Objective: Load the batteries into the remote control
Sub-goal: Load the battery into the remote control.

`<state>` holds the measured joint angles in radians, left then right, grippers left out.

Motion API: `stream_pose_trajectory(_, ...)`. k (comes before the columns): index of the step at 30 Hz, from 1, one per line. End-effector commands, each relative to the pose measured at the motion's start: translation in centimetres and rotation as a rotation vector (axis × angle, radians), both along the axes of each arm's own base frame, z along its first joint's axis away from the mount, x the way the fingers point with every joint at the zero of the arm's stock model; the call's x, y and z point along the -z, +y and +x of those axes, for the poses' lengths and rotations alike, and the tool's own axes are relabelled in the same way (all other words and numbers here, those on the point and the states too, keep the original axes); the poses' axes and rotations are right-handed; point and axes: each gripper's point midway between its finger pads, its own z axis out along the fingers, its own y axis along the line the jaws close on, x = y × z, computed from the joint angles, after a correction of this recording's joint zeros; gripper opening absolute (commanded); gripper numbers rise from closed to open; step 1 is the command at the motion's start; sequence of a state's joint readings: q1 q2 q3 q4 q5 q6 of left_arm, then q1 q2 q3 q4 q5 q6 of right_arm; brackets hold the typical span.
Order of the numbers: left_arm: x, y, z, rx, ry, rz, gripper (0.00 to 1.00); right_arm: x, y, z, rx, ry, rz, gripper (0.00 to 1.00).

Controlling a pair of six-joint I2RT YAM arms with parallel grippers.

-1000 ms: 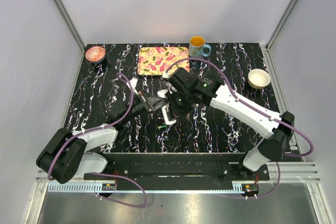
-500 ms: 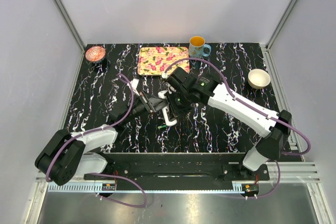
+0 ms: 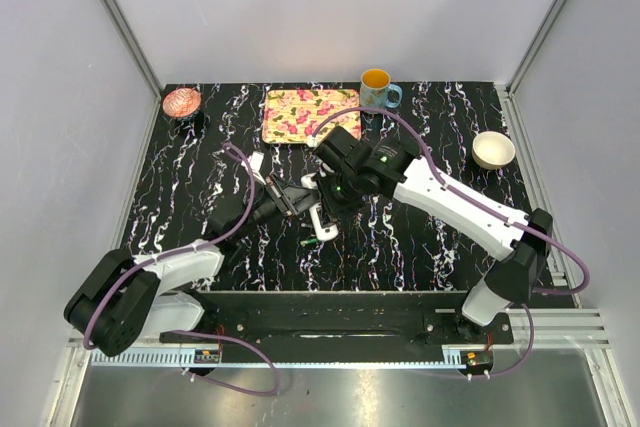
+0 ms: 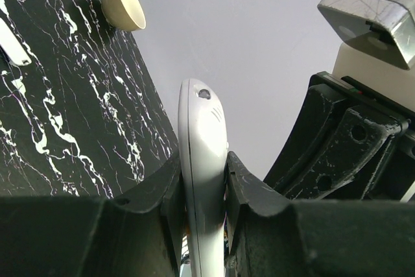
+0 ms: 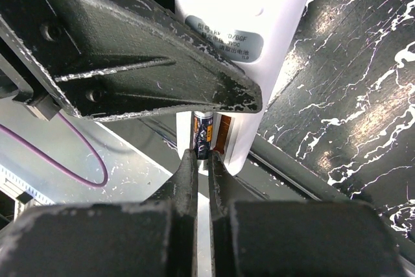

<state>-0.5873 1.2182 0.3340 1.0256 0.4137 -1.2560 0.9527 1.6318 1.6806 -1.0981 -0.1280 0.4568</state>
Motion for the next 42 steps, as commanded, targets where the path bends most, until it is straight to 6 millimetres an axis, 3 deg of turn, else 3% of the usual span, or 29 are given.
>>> stream_pose_trajectory(1,-4.7,-0.1,-2.0,0.05,-0.098,-0.138,0.0,-0.9,1.2,2.5,0.05,-0.093,0.025,0.0)
stream_pose_trajectory(8,-5.5,0.2,-2.0,0.029,-0.092,-0.189,0.0,-0.2,1.5,2.5,0.069,-0.063,0.01,0.0)
stream_pose_trajectory(12,-5.7,0.4,-1.4,-0.004,-0.089,-0.191,0.0,-0.2,1.3,2.5,0.077,-0.061,-0.002,0.12)
stream_pose_trajectory(17,-5.8,0.4,-1.1,-0.015,-0.093,-0.185,0.0,-0.2,1.2,2.4,0.085,-0.054,-0.004,0.16)
stream_pose_trajectory(26,-4.8,1.0,-0.8,-0.068,-0.086,-0.167,0.0,-1.3,1.6,2.3,0.104,-0.056,0.042,0.0)
stream_pose_trajectory(35,-4.5,1.8,-0.6,-0.117,-0.096,-0.153,0.0,-2.5,2.1,1.8,0.105,-0.035,0.096,0.0)
stream_pose_trajectory(42,-4.8,2.0,-0.5,-0.13,-0.094,-0.163,0.0,-2.1,2.3,1.9,0.115,-0.028,0.098,0.0)
